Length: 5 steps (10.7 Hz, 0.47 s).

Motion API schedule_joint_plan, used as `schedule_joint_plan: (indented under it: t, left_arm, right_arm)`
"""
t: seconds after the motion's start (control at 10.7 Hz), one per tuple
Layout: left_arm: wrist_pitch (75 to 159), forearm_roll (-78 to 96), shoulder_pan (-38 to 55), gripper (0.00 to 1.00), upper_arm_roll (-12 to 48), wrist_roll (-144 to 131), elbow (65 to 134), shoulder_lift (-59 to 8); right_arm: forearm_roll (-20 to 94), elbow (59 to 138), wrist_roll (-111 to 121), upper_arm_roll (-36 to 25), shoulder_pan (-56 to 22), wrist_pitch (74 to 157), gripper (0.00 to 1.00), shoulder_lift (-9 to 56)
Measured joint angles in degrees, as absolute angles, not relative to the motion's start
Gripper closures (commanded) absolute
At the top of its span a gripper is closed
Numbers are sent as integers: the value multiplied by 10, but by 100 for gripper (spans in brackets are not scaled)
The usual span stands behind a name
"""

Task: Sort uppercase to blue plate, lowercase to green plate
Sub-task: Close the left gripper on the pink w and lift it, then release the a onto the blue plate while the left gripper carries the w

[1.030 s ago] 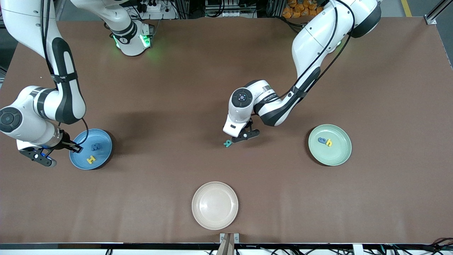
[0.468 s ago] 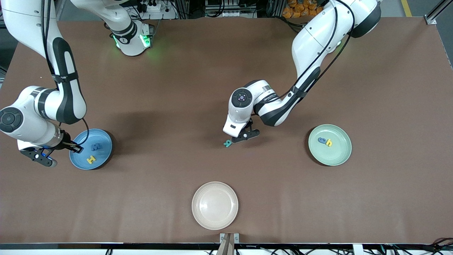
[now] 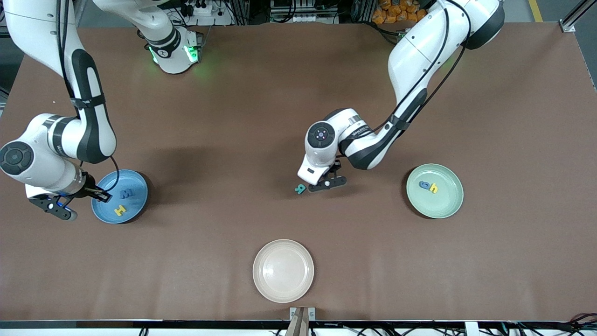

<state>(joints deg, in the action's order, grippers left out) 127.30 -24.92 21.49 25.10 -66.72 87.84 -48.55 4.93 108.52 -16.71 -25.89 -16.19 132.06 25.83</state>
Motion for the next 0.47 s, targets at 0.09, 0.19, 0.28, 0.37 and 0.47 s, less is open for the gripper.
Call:
schedule_joint_plan:
  t: [0.09,0.19,0.28,0.37,0.47]
  left_arm:
    - [1263,-249,210,100,251,-656,878,-482]
    - [1252,-249,206,100,251,-645,877,-478]
    - [1239,-249,202,100,251,-632,877,-473]
    - [1225,-249,197,100,251,-618,877,-466]
    - [1210,-249,190,100,251,-601,877,-459]
  right_arm:
    - [49,1085,-169,-259,-163,1321,100,258]
    - [49,1085,-170,-259,-163,1321,100,258]
    - [49,1085,-172,-259,-163,1321,100,258]
    - [49,1085,-176,-259,-164,1321,100,258]
    - [49,1085,-182,-259,-167,1321,100,258]
